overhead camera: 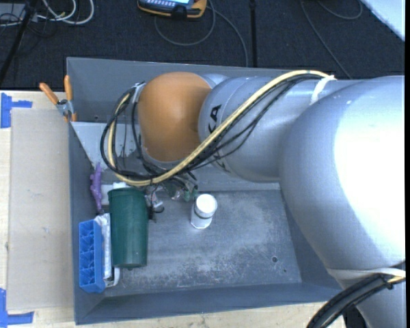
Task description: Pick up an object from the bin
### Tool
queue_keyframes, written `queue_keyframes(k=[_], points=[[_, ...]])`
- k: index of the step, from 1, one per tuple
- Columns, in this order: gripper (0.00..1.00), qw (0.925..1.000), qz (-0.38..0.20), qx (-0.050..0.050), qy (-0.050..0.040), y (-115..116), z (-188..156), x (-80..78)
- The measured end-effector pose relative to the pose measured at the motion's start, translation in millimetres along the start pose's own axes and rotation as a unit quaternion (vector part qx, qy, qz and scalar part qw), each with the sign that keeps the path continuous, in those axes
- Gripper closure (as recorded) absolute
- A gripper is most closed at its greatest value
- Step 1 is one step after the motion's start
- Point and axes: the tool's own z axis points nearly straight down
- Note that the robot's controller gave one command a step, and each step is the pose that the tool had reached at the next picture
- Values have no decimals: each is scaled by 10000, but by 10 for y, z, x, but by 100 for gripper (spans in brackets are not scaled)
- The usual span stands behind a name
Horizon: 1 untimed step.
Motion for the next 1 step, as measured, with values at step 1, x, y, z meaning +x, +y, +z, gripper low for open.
queue_keyframes(k=[1], points=[[100, 10000, -34, -26, -56, 39, -630, 37]])
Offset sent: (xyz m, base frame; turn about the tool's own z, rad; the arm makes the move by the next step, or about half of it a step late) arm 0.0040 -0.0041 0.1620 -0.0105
